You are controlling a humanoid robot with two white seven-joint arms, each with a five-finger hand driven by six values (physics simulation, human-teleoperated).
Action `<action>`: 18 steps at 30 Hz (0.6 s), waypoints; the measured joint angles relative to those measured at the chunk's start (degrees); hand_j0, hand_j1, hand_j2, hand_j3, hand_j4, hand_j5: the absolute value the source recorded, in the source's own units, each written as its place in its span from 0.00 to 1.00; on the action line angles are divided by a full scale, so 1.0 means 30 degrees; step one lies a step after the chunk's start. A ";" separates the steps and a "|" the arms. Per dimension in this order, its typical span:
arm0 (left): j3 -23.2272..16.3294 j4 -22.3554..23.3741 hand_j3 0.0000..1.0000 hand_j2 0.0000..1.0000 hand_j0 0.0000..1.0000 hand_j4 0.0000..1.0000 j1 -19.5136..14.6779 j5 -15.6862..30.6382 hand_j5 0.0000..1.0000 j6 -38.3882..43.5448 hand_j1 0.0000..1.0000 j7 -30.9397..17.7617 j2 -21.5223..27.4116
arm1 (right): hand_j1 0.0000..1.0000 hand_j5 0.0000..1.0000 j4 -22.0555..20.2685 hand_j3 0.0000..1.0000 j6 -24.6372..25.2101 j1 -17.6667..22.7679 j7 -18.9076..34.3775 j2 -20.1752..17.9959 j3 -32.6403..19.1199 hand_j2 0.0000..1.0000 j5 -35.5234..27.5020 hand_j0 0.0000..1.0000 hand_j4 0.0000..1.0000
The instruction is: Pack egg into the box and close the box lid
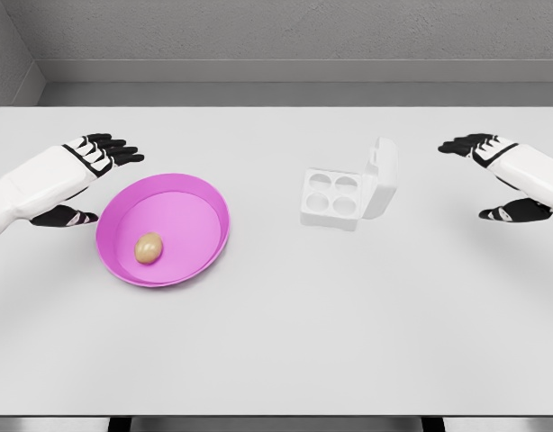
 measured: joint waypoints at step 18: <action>-0.1746 -0.0966 0.97 0.97 0.97 0.97 -0.2080 0.1084 0.97 -0.0012 0.97 -0.5684 0.1273 | 1.00 1.00 -0.0484 1.00 0.0050 -0.0557 0.0796 -0.0321 -0.0129 1.00 0.0057 1.00 1.00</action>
